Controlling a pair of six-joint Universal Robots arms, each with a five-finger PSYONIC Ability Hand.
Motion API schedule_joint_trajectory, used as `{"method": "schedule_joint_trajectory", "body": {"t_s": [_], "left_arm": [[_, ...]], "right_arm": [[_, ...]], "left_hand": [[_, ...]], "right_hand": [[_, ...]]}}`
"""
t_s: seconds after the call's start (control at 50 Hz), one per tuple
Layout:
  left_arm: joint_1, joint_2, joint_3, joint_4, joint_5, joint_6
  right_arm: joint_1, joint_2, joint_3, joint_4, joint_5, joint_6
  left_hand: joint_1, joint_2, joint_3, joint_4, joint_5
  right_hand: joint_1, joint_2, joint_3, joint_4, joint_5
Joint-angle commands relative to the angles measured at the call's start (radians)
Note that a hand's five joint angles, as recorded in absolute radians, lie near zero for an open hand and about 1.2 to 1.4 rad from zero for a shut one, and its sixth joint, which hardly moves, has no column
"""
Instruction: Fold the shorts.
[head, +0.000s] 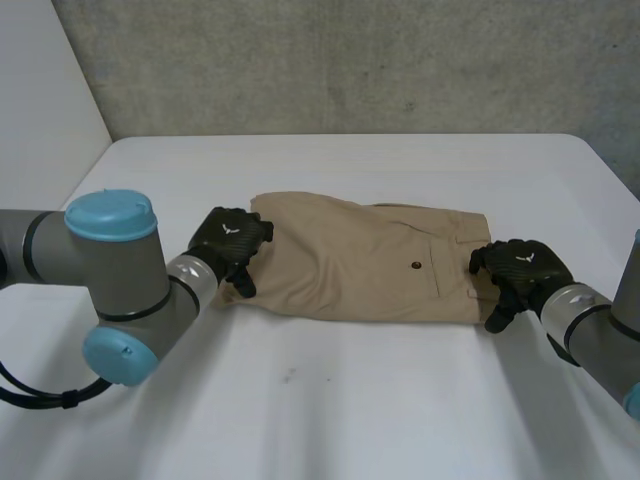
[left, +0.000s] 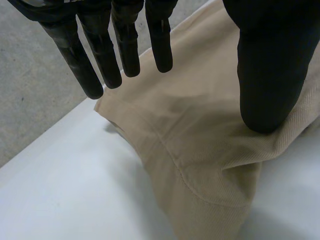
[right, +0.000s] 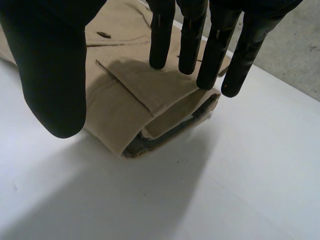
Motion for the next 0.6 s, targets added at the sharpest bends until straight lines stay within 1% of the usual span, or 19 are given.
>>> {"method": "schedule_joint_trajectory", "body": {"t_s": [0.02, 0.1, 0.12, 0.18, 0.22, 0.24, 0.32, 0.38, 0.4, 0.42, 0.46, 0.5, 0.6], "left_arm": [[0.000, -0.001, -0.017, 0.005, -0.001, 0.000], [0.005, 0.001, -0.020, 0.004, -0.001, 0.000], [0.008, 0.001, -0.020, 0.002, -0.002, 0.000], [0.020, 0.006, -0.024, -0.002, -0.010, 0.000], [0.023, 0.009, -0.031, -0.001, -0.011, 0.001], [0.025, 0.010, -0.034, -0.001, -0.013, 0.001], [0.026, 0.019, -0.049, -0.010, -0.015, 0.000], [0.037, 0.061, -0.074, -0.016, -0.013, -0.002], [0.037, 0.061, -0.074, -0.016, -0.013, -0.002], [0.039, 0.079, -0.084, -0.016, -0.011, -0.003], [0.045, 0.165, -0.130, -0.018, -0.010, -0.011], [0.045, 0.203, -0.150, -0.016, -0.010, -0.011], [0.043, 0.333, -0.215, -0.016, -0.005, -0.016]], "right_arm": [[0.003, 0.043, 0.004, -0.054, 0.012, -0.008], [0.000, 0.069, 0.001, -0.067, 0.014, -0.025], [0.000, 0.075, 0.001, -0.074, 0.014, -0.040], [-0.001, 0.078, 0.001, -0.089, 0.016, -0.066], [-0.003, 0.081, -0.002, -0.110, 0.017, -0.091], [-0.005, 0.083, -0.002, -0.115, 0.019, -0.097], [-0.021, 0.072, -0.007, -0.112, 0.028, -0.121], [-0.076, 0.043, -0.001, -0.109, 0.049, -0.123], [-0.077, 0.043, -0.001, -0.109, 0.049, -0.123], [-0.118, 0.001, -0.001, -0.101, 0.051, -0.131], [-0.138, -0.029, -0.006, -0.081, 0.051, -0.141], [-0.150, -0.044, -0.013, -0.046, 0.045, -0.167], [-0.231, -0.047, -0.096, 0.075, 0.048, -0.313]], "left_hand": [[0.082, 0.081, 0.079, 0.077, 0.076], [0.079, 0.078, 0.076, 0.074, 0.073], [0.079, 0.078, 0.076, 0.074, 0.073], [0.073, 0.072, 0.071, 0.068, 0.067], [0.073, 0.072, 0.071, 0.068, 0.067], [0.073, 0.072, 0.071, 0.068, 0.067], [0.055, 0.055, 0.053, 0.051, 0.049], [0.052, 0.052, 0.050, 0.048, 0.047], [0.052, 0.052, 0.050, 0.048, 0.047], [0.052, 0.052, 0.050, 0.048, 0.047], [0.035, 0.034, 0.033, 0.030, 0.029], [0.017, 0.016, 0.015, 0.012, 0.011], [-0.001, -0.001, -0.003, -0.005, -0.006]], "right_hand": [[0.244, 0.175, 0.171, 0.169, 0.186], [0.375, 0.307, 0.303, 0.301, 0.318], [0.492, 0.423, 0.420, 0.417, 0.434], [0.730, 0.662, 0.658, 0.656, 0.673], [0.953, 0.885, 0.881, 0.879, 0.895], [0.991, 0.922, 0.919, 0.916, 0.933], [0.991, 0.923, 0.919, 0.917, 0.934], [0.991, 0.923, 0.919, 0.917, 0.934], [0.991, 0.923, 0.919, 0.917, 0.934], [0.991, 0.923, 0.919, 0.917, 0.934], [0.991, 0.923, 0.919, 0.917, 0.934], [0.991, 0.923, 0.919, 0.917, 0.934], [0.991, 0.923, 0.919, 0.917, 0.934]]}}
